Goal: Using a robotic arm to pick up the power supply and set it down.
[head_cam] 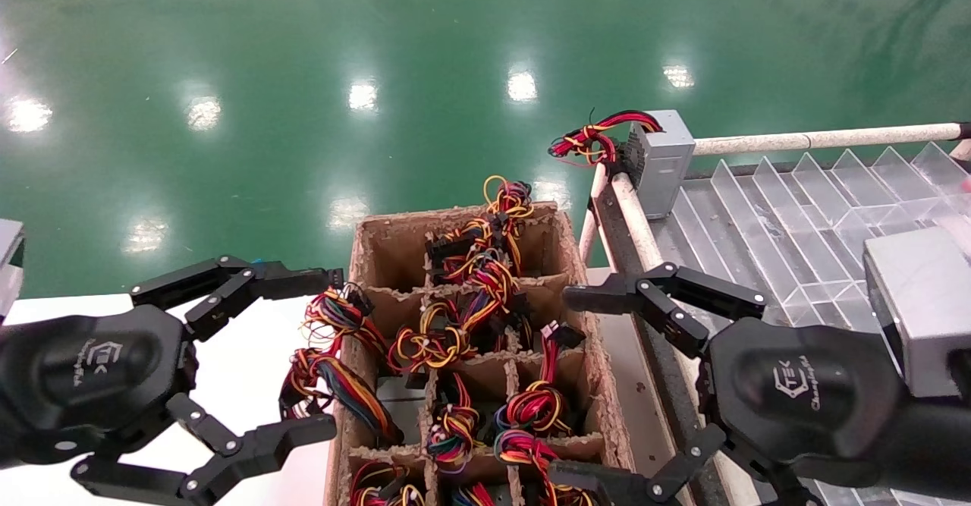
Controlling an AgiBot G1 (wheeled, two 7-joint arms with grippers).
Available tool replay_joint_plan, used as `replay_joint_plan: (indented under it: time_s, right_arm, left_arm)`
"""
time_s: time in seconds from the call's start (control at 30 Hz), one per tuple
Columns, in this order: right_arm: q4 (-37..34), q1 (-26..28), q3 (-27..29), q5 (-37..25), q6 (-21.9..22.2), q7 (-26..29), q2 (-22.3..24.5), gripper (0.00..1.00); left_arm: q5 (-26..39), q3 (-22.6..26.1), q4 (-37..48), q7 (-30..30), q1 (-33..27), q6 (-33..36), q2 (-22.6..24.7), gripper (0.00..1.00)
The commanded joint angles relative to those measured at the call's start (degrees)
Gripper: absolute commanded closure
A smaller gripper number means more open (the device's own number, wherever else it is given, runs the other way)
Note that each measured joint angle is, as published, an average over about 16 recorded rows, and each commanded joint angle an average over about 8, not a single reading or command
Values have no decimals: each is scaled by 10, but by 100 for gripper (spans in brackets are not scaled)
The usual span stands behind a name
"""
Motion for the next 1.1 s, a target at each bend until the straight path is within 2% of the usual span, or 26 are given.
replay_joint_plan:
  time_s: [0.03, 0.07, 0.3, 0.47, 0.83, 1.1]
  right_arm:
    - [0, 0, 0, 0, 0, 0, 0, 0]
    - [0, 0, 0, 0, 0, 0, 0, 0]
    - [-6, 0, 0, -4, 7, -5, -5, 0]
    - [-34, 15, -10, -31, 27, -25, -35, 0]
    - [-150, 128, -92, -151, 78, -6, -173, 0]
    - [-283, 197, -142, -211, 77, -49, -289, 0]
  left_arm:
    - [0, 0, 0, 0, 0, 0, 0, 97]
    - [0, 0, 0, 0, 0, 0, 0, 100]
    - [0, 0, 0, 0, 0, 0, 0, 100]
    - [0, 0, 0, 0, 0, 0, 0, 100]
    - [0, 0, 0, 0, 0, 0, 0, 100]
    - [0, 0, 0, 0, 0, 0, 0, 100]
